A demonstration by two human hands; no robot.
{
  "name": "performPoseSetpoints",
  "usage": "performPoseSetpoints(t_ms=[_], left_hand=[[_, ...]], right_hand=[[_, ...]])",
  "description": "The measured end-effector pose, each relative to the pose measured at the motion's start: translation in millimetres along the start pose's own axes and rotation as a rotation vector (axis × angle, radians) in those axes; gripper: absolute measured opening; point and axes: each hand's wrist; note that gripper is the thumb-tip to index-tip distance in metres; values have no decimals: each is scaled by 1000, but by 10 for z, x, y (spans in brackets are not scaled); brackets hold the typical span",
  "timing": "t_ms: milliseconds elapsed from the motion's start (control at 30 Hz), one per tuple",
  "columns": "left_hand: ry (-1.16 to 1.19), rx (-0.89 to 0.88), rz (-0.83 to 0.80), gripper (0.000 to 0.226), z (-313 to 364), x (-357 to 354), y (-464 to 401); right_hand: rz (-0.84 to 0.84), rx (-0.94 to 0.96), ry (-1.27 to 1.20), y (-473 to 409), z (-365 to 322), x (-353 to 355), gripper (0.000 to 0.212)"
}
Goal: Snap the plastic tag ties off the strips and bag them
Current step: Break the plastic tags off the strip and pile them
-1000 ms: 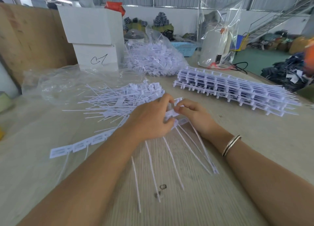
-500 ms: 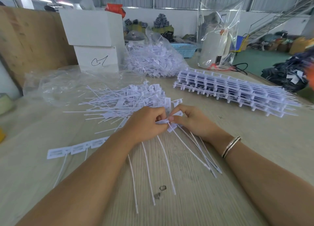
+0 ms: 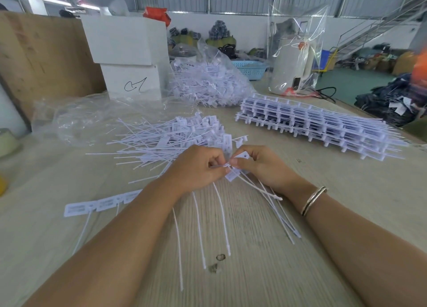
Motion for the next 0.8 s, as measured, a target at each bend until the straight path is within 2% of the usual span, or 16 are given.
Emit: performPoseSetpoints(t_ms=[100, 267, 400, 500, 567, 633, 733, 800], left_hand=[[100, 32, -38, 14, 17, 28, 17], [178, 24, -15, 16, 33, 47, 16], [276, 25, -25, 16, 46, 44, 6], [381, 30, -34, 16, 39, 80, 1], [371, 22, -10, 14, 21, 96, 5], [278, 21, 47, 13, -1, 85, 20], [28, -8, 159, 15, -34, 76, 8], [-175, -15, 178, 18, -29, 94, -9]], right_hand=[[19, 14, -6, -3, 13, -1, 20], [51, 1, -85, -39, 48, -12, 13], [53, 7, -236, -80, 73, -27, 13], [134, 33, -403, -88, 89, 92, 21], [115, 40, -293, -55, 68, 136, 18], [10, 74, -1, -24, 51, 66, 14], [-83, 202, 469, -13, 28, -86, 4], [-95, 231, 557, -6, -2, -104, 6]])
Point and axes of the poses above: each hand's wrist, its own y-axis away from the middle knuckle, its own x-axis out of the back of the hand, z = x × y, and after that the axes turned 8 degrees about z, right-handed
